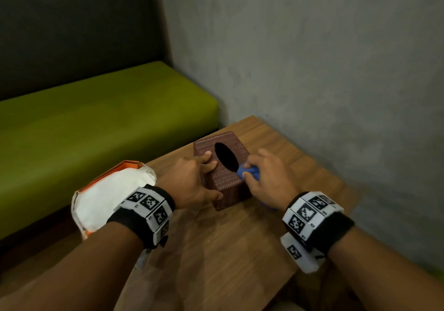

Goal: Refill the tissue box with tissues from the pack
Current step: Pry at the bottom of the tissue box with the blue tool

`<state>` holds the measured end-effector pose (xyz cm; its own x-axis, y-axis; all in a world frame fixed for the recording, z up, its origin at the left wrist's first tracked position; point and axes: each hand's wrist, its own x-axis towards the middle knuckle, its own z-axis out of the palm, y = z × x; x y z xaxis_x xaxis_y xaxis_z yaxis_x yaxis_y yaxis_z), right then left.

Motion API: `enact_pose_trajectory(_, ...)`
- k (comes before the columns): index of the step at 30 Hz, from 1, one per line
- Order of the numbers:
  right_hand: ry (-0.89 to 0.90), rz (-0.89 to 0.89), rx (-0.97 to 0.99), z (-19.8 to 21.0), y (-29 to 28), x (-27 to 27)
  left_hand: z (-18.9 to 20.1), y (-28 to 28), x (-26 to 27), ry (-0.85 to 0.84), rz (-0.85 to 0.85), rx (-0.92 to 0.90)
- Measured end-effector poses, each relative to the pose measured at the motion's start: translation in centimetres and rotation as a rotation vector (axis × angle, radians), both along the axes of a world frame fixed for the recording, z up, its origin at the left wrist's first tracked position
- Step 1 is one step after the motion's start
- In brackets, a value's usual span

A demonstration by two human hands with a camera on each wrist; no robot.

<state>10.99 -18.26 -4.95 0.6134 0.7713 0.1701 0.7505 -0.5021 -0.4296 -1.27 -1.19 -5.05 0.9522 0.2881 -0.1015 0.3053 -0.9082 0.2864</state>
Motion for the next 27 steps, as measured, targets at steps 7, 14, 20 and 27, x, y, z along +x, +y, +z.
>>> enact_pose_trajectory(7, -0.009, 0.194, 0.022, 0.0, 1.8, -3.1, 0.4, -0.3, -0.2, -0.014, 0.007, -0.019)
enact_pose_trajectory(14, -0.019, 0.129, 0.020, 0.2, 1.2, -1.7, 0.0, -0.4, 0.1, -0.019, 0.016, 0.000)
enact_pose_trajectory(20, 0.035, 0.114, 0.061, -0.4, -0.5, 1.0, 0.3, -0.5, 0.1, -0.011, -0.011, 0.035)
enact_pose_trajectory(27, -0.002, 0.023, 0.079, -1.3, -1.7, 2.7, 1.1, 1.3, 1.3, 0.016, -0.200, 0.457)
